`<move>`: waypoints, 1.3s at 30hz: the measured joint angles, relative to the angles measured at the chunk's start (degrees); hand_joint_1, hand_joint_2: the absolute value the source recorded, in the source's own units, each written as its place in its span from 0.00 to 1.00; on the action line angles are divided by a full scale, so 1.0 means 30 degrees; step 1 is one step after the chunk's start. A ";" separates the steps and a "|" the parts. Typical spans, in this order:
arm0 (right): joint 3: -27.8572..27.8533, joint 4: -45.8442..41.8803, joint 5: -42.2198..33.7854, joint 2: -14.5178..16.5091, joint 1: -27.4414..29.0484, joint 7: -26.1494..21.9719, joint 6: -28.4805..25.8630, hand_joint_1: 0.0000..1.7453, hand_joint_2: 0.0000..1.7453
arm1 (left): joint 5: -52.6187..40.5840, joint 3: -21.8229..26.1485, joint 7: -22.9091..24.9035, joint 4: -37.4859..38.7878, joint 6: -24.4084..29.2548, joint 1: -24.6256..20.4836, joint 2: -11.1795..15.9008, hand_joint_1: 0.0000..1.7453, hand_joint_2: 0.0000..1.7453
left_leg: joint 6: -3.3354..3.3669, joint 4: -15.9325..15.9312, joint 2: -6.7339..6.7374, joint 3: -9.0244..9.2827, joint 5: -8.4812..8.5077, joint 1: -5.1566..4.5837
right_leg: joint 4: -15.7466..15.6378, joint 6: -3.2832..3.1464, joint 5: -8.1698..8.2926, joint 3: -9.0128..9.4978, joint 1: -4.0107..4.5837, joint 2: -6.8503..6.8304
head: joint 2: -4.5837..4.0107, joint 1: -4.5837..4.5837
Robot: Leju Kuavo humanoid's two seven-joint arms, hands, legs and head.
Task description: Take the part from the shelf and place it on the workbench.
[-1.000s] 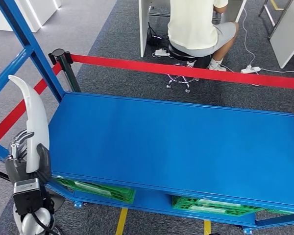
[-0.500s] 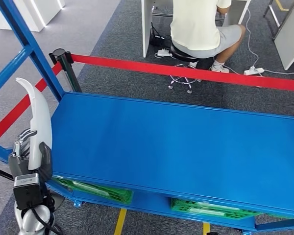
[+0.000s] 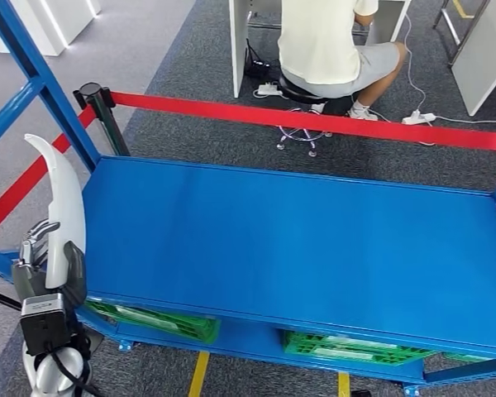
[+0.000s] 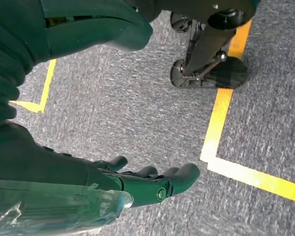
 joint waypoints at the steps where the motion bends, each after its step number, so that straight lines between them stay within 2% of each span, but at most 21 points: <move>1: 0.0000 0.0000 0.0002 0.0000 -0.0002 0.0000 -0.0002 0.00 1.00 | 0.0000 0.0015 0.0002 0.0009 -0.0002 0.0005 0.0007 1.00 1.00 | 0.0068 -0.0076 -0.0017 -0.0029 0.0021 -0.0022 | -0.0049 0.0125 0.0076 -0.0034 -0.0017 0.0000 | 0.0000 0.0013; 3: 0.0000 0.0000 0.0011 0.0000 0.0012 0.0004 -0.0004 0.00 1.00 | 0.0000 0.0067 0.0004 0.0022 0.0002 0.0008 0.0022 1.00 1.00 | 0.0299 -0.0156 -0.0017 -0.0091 0.0176 0.0003 | 0.0012 0.0347 -0.0009 -0.0160 -0.0086 -0.0031 | 0.0000 0.0034; 4: 0.0000 0.0000 0.0016 0.0000 0.0016 0.0004 -0.0006 0.00 1.00 | 0.0000 0.0093 0.0004 0.0025 0.0004 -0.0001 0.0029 1.00 1.00 | 0.0410 -0.0207 -0.0003 -0.0105 0.0250 0.0033 | 0.0445 0.0432 -0.0349 -0.0369 -0.0097 -0.0053 | 0.0000 0.0080; 7: 0.0004 0.0013 0.0047 0.0004 0.0020 0.0002 -0.0005 0.00 1.00 | 0.0004 0.0120 0.0009 0.0075 -0.0007 0.0000 0.0027 1.00 1.00 | 0.0593 -0.0232 0.0053 -0.0204 0.0377 -0.0003 | 0.3795 0.0569 -0.2183 -0.1761 -0.0106 -0.0115 | 0.0000 0.0170; 9: 0.0002 0.0022 0.0053 0.0002 0.0042 0.0002 -0.0007 0.00 1.00 | 0.0005 0.0126 0.0011 0.0153 -0.0018 0.0008 0.0027 1.00 1.00 | 0.0628 -0.0221 0.0067 -0.0251 0.0429 -0.0071 | 0.5122 0.0565 -0.2520 -0.2193 -0.0085 -0.0121 | 0.0000 0.0170; 10: 0.0000 0.0022 0.0053 0.0000 0.0051 0.0002 -0.0009 0.00 1.00 | 0.0007 0.0127 0.0011 0.0189 -0.0018 0.0010 0.0027 1.00 1.00 | 0.0622 -0.0217 0.0061 -0.0253 0.0447 -0.0089 | 0.4733 0.0526 -0.2184 -0.1900 -0.0068 -0.0121 | 0.0000 0.0168; 12: 0.0000 0.0022 0.0055 0.0000 0.0022 -0.0004 -0.0009 0.00 1.00 | 0.0007 0.0127 0.0011 0.0228 -0.0022 0.0009 0.0027 1.00 1.00 | 0.0567 -0.0209 0.0043 -0.0246 0.0485 -0.0108 | 0.2261 0.0407 -0.1119 -0.0517 -0.0046 -0.0121 | 0.0000 0.0171; 14: 0.0002 0.0022 0.0055 0.0000 -0.0052 -0.0018 -0.0005 0.00 1.00 | 0.0004 0.0135 0.0011 0.0235 -0.0024 0.0001 0.0029 1.00 1.00 | 0.0410 -0.0154 0.0034 -0.0319 0.0555 -0.0172 | 0.0237 0.0258 -0.0569 0.0580 -0.0008 -0.0097 | 0.0000 0.0149; 18: 0.0002 0.0031 0.0055 0.0013 -0.0021 -0.0027 -0.0002 0.00 1.00 | -0.0022 0.0142 0.0011 0.0235 -0.0024 0.0000 0.0027 1.00 1.00 | -0.0020 -0.0080 0.0032 -0.0511 0.0610 -0.0156 | -0.0167 -0.0146 -0.0352 0.0645 0.0037 -0.0082 | 0.0000 0.0124; 19: 0.0000 0.0035 0.0055 0.0013 -0.0023 -0.0029 -0.0002 0.00 1.00 | -0.0022 0.0142 0.0011 0.0235 -0.0024 -0.0004 0.0027 1.00 1.00 | -0.0118 0.0273 0.0032 -0.0674 0.0268 -0.0143 | -0.0207 -0.0283 -0.0252 0.0585 -0.0004 -0.0099 | 0.0000 0.0088; 21: 0.0000 0.0036 0.0051 0.0005 -0.0060 -0.0035 -0.0009 0.00 1.00 | -0.0016 0.0142 0.0011 0.0242 -0.0023 -0.0007 0.0036 1.00 1.00 | -0.0300 0.2119 0.0036 -0.1423 -0.1090 -0.0097 | -0.0251 -0.0465 -0.0047 0.0389 -0.0060 -0.0125 | 0.0000 0.0007; 23: 0.0000 0.0036 0.0025 0.0000 -0.0060 -0.0047 -0.0016 0.00 1.00 | 0.0018 0.0142 0.0011 0.0271 -0.0044 0.0000 0.0067 1.00 1.00 | -0.0404 0.4462 0.0035 -0.2281 -0.2366 -0.0049 | -0.0241 -0.0479 0.0148 0.0130 -0.0053 -0.0138 | 0.0000 -0.0015; 24: 0.0000 0.0038 0.0005 0.0000 -0.0051 -0.0060 -0.0011 0.00 1.00 | 0.0055 0.0142 0.0011 0.0288 -0.0071 0.0002 0.0097 1.00 1.00 | -0.0420 0.4978 0.0036 -0.2384 -0.2529 -0.0042 | -0.0233 -0.0454 0.0255 -0.0012 -0.0052 -0.0142 | 0.0000 -0.0018; 26: 0.0000 0.0047 -0.0047 0.0011 -0.0039 -0.0089 0.0002 0.00 1.00 | 0.0118 0.0142 0.0011 0.0306 -0.0122 -0.0007 0.0151 1.00 1.00 | -0.0398 0.3932 0.0037 -0.1559 -0.1869 -0.0036 | -0.0225 -0.0372 0.0484 -0.0283 -0.0070 -0.0141 | 0.0000 -0.0018; 29: -0.0002 0.0058 -0.0104 0.0029 -0.0057 -0.0147 0.0009 0.00 1.00 | 0.0137 0.0142 0.0013 0.0308 -0.0144 -0.0130 0.0180 1.00 1.00 | -0.0268 0.0386 0.0002 0.0507 -0.0643 -0.0043 | -0.0171 -0.0105 0.0824 -0.0609 -0.0026 -0.0121 | 0.0000 -0.0029; 30: -0.0004 0.0058 -0.0126 0.0029 -0.0062 -0.0167 0.0012 0.00 1.00 | 0.0139 0.0149 0.0016 0.0308 -0.0146 -0.0176 0.0180 1.00 1.00 | -0.0169 -0.0117 -0.0027 0.0721 -0.0527 -0.0066 | -0.0185 0.0009 0.0956 -0.0689 0.0003 -0.0121 | 0.0000 -0.0038; 33: -0.0013 0.0075 -0.0197 0.0035 -0.0041 -0.0236 0.0056 0.00 1.00 | 0.0148 0.0228 0.0053 0.0308 -0.0146 -0.0262 0.0244 1.00 1.00 | 0.0296 -0.0274 -0.0047 0.0453 -0.0164 -0.0135 | -0.0342 0.0364 0.1265 -0.0875 -0.0052 -0.0124 | 0.0000 -0.0038; 35: -0.0020 0.0098 -0.0239 0.0057 -0.0025 -0.0275 0.0086 0.00 1.00 | 0.0155 0.0312 0.0075 0.0308 -0.0142 -0.0347 0.0310 1.00 1.00 | 0.0595 -0.0354 0.0008 0.0152 0.0197 -0.0094 | 0.0481 0.0532 0.0323 -0.1295 -0.0090 -0.0138 | 0.0000 0.0020; 37: -0.0022 0.0120 -0.0268 0.0128 -0.0055 -0.0288 0.0102 0.00 1.00 | 0.0160 0.0375 0.0084 0.0308 -0.0140 -0.0385 0.0344 1.00 1.00 | 0.0745 -0.0349 0.0047 -0.0241 0.0524 -0.0103 | 0.2877 0.0609 -0.1557 -0.2000 -0.0096 -0.0157 | 0.0000 0.0080; 38: -0.0022 0.0127 -0.0279 0.0164 -0.0072 -0.0290 0.0107 0.00 1.00 | 0.0160 0.0399 0.0086 0.0308 -0.0140 -0.0384 0.0359 1.00 1.00 | 0.0763 -0.0341 0.0062 -0.0454 0.0687 -0.0127 | 0.4172 0.0630 -0.2277 -0.2259 -0.0096 -0.0156 | 0.0000 0.0084; 39: -0.0022 0.0135 -0.0284 0.0188 -0.0082 -0.0290 0.0113 0.00 1.00 | 0.0162 0.0419 0.0089 0.0308 -0.0140 -0.0384 0.0373 1.00 1.00 | 0.0763 -0.0332 0.0071 -0.0663 0.0846 -0.0151 | 0.5016 0.0630 -0.2591 -0.2297 -0.0094 -0.0156 | 0.0000 0.0080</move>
